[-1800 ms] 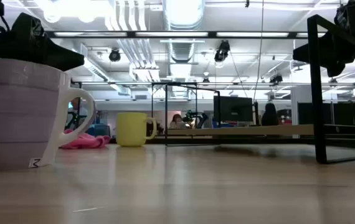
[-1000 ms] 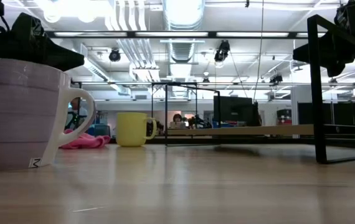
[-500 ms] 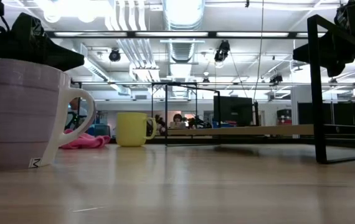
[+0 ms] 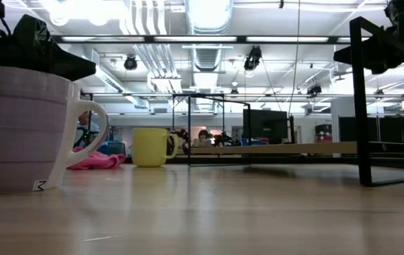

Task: Stack small to large cups/mugs on shelf
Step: Put the blue cup on the shelf

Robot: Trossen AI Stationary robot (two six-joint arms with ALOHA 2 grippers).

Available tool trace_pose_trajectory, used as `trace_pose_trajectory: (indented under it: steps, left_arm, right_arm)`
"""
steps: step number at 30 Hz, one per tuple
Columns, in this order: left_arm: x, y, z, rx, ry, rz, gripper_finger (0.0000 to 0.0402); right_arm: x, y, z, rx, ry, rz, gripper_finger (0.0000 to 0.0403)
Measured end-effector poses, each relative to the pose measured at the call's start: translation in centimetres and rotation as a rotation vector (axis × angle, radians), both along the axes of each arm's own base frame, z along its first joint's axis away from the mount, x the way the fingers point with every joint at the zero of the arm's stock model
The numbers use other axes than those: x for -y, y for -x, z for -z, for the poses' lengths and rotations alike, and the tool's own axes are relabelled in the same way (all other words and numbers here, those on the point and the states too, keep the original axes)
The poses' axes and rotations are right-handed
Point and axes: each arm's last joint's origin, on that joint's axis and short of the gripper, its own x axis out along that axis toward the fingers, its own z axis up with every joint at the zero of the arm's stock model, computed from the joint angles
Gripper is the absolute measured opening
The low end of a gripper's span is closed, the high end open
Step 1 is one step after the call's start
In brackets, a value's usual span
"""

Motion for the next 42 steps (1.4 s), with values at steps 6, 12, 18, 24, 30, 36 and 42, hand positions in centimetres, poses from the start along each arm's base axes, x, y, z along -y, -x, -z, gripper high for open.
trace_pose_trajectory:
  steps: [6,12,18,24,30,36,42]
  left_arm:
    - [0.0,0.0,0.0,0.0,0.0,0.0,0.0073]
    - [0.0,0.0,0.0,0.0,0.0,0.0,0.0073]
    - [0.0,0.0,-0.2,0.022,0.002,-0.004,0.0073]
    - [0.0,0.0,-0.2,0.022,0.003,-0.004,0.0073]
    - [0.0,0.0,-0.7,0.084,0.022,0.006,0.0073]
    - [0.2,0.4,-4.3,0.122,0.007,0.069,0.0073]
    - [0.2,0.6,-10.6,-0.016,-0.095,0.068,0.0073]
  right_arm:
    - [0.0,-0.1,0.3,0.095,-0.234,-0.001,0.0091]
    - [0.0,-0.1,0.1,0.254,-0.535,-0.018,0.0091]
    - [-0.2,-0.1,-0.4,0.361,-0.714,-0.085,0.0091]
    - [-0.2,-0.2,-2.5,0.505,-0.614,-0.14,0.0091]
    - [-0.5,-0.8,-4.3,0.621,-0.536,-0.181,0.0091]
    - [-1.2,-2.7,-5.7,0.533,-0.531,-0.225,0.0091]
    - [-1.9,-4.9,-10.0,0.436,-0.513,-0.217,0.0091]
